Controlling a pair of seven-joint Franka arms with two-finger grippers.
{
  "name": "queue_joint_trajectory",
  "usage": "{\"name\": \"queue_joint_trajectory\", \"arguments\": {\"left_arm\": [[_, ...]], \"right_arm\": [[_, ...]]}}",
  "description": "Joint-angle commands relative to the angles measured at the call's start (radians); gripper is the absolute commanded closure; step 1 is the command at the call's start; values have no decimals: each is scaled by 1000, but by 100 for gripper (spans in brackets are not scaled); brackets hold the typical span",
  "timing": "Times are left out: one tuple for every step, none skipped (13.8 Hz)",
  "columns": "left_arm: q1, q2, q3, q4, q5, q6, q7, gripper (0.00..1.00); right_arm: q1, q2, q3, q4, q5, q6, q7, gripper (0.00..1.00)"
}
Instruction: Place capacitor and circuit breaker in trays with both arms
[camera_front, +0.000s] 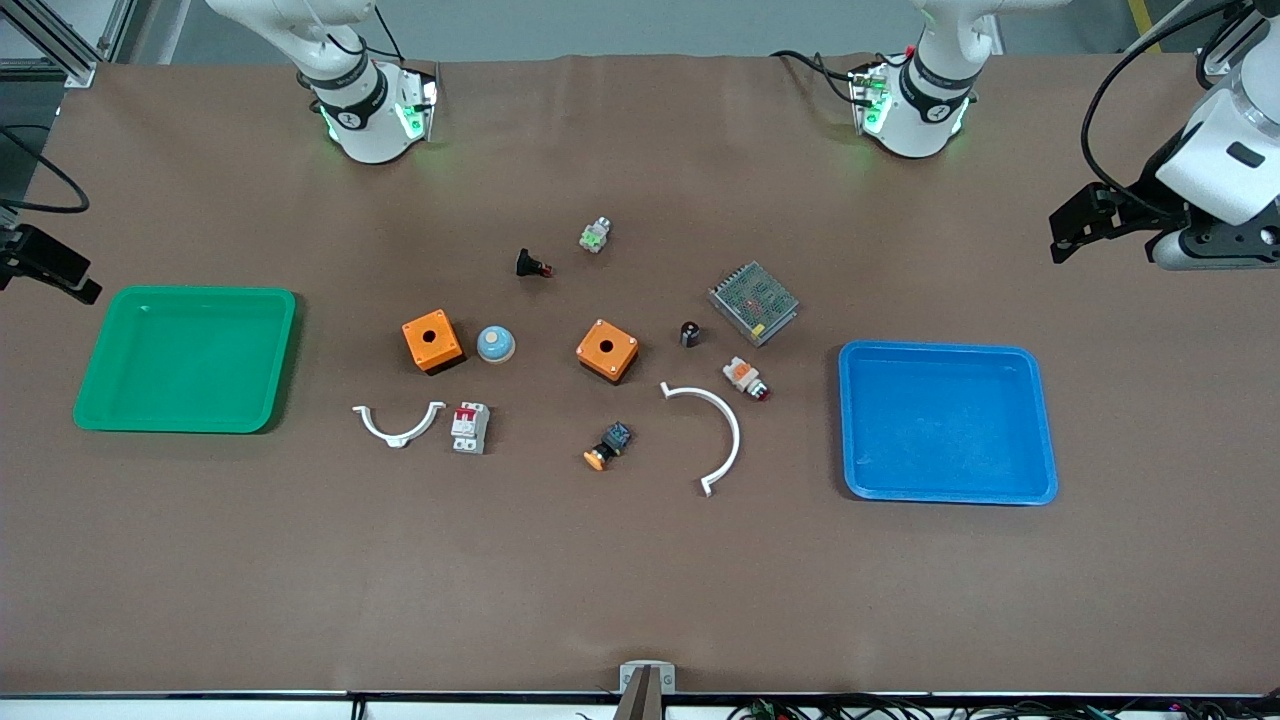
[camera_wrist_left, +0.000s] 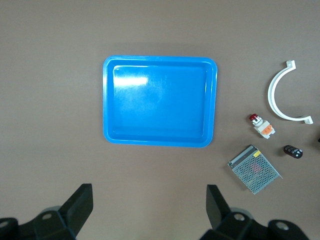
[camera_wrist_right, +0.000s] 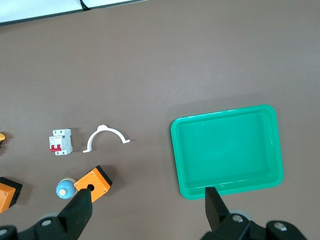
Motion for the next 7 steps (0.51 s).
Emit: {"name": "queue_joint_trajectory", "arguments": {"left_arm": [[1, -3, 4, 12, -20, -19, 15, 0], [1, 0, 4, 12, -20, -17, 15, 0], [-3, 4, 4, 12, -19, -17, 10, 0], [-9, 24, 3, 21, -14, -17, -2, 0], [-15, 56, 3, 59, -16, -16, -5, 0], [-31, 88, 3, 79, -17, -16, -3, 0], [-49, 109, 1, 79, -16, -17, -6, 0]], "right_arm": [[-15, 19, 10, 31, 16, -7, 10, 0], [-15, 19, 10, 31, 16, -7, 8, 0], [-15, 19, 10, 31, 16, -7, 8, 0], [-15, 19, 10, 31, 16, -7, 8, 0], [-15, 19, 9, 31, 16, -7, 8, 0], [-15, 20, 9, 29, 14, -8, 5, 0], [-7, 34, 10, 29, 11, -16, 5, 0]]}}
